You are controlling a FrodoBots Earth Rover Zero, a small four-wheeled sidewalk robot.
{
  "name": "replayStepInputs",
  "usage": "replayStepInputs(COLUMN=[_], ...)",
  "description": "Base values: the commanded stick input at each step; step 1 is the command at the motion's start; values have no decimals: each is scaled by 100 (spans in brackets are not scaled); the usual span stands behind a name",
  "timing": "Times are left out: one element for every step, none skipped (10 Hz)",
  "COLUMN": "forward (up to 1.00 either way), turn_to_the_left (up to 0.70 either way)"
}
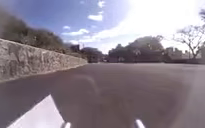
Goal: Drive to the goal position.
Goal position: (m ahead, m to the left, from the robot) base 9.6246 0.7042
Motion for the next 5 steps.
replayStepInputs(forward=[70,70,70,70,70], turn_to_the_left=[0,0,0,0,0])
